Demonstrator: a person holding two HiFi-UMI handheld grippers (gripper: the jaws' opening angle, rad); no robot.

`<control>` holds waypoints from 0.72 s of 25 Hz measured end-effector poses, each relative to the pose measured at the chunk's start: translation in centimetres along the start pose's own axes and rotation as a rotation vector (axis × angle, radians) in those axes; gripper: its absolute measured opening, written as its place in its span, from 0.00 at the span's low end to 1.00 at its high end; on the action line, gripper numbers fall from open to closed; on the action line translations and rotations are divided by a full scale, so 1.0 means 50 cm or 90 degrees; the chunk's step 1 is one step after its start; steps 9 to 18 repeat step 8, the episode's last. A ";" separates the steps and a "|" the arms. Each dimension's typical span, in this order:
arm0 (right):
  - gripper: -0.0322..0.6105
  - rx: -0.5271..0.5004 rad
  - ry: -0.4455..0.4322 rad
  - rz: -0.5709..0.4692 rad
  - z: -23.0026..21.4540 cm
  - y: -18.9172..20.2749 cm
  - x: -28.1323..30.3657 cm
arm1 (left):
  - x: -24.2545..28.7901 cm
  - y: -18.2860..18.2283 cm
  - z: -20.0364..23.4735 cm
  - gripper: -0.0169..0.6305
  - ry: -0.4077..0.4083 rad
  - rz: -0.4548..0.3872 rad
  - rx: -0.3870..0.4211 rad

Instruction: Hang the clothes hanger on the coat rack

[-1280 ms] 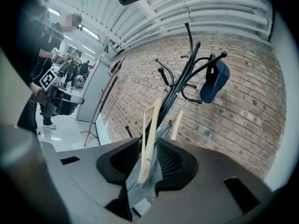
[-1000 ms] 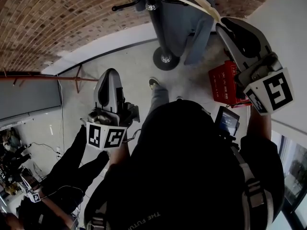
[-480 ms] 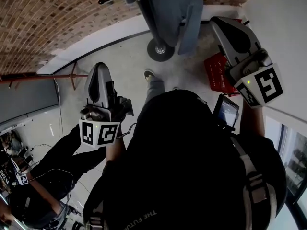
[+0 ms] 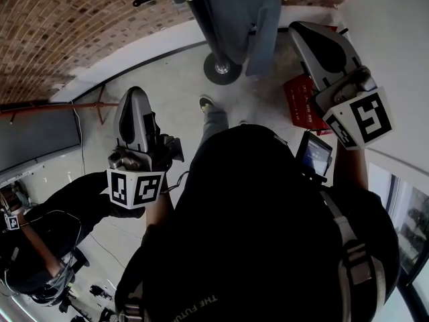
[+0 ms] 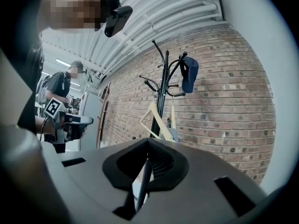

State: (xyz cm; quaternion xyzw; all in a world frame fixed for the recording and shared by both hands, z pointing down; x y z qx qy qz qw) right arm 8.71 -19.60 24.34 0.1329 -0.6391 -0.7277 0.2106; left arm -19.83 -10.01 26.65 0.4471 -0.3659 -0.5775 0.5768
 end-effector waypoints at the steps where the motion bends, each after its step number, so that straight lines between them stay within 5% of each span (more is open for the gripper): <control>1: 0.08 0.000 -0.001 0.002 -0.001 0.000 0.000 | 0.002 0.001 -0.001 0.06 0.000 0.001 -0.001; 18: 0.08 -0.001 0.003 0.008 -0.006 0.006 0.002 | 0.013 0.007 -0.012 0.06 0.006 0.006 -0.002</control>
Point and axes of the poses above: the fingertips, and each gripper's own axes: x forward along the fingers, z to its left, y out of its underside, the point moved 4 cm from there along -x, backward along the fingers, and after that the axes turned 13 degrees about -y, right-handed, at the moved point
